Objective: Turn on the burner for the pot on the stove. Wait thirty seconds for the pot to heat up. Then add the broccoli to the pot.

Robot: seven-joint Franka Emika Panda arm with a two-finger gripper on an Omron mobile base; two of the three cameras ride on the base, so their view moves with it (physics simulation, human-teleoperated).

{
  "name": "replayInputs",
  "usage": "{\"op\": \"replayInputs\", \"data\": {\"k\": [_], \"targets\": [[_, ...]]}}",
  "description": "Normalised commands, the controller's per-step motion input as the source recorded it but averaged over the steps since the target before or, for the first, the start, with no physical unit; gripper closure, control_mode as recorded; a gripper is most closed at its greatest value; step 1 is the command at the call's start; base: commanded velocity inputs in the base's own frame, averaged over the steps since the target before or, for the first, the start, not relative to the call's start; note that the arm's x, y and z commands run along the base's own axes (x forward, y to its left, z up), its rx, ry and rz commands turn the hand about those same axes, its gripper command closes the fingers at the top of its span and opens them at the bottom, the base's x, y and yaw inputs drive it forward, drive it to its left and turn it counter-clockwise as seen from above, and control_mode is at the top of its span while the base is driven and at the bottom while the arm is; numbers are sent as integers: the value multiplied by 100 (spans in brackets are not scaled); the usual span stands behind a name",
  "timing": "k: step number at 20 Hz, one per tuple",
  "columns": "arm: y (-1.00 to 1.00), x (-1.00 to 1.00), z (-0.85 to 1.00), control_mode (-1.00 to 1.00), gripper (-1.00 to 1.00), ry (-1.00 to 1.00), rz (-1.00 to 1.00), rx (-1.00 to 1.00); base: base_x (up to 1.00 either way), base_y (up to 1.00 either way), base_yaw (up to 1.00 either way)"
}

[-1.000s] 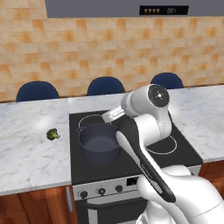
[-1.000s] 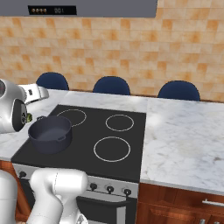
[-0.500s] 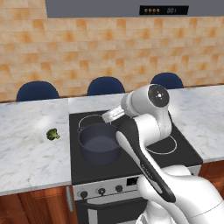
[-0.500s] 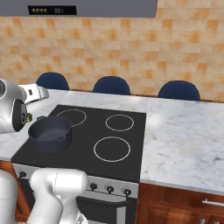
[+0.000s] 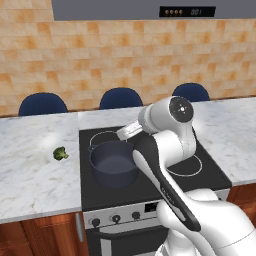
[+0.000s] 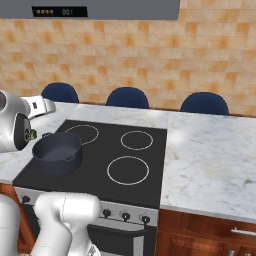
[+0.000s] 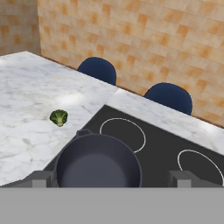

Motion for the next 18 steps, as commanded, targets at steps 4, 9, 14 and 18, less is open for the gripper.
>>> {"op": "replayInputs", "data": {"k": [4, 9, 14, 18], "targets": [[0, 0, 0, -100, -100, 0, 0, 0, 0, 0, 0], [0, 0, 0, -100, -100, 0, 0, 0, 0, 0, 0], [0, 0, 0, -100, -100, 0, 0, 0, 0, 0, 0], [0, 0, 0, -100, -100, 0, 0, 0, 0, 0, 0]]}}
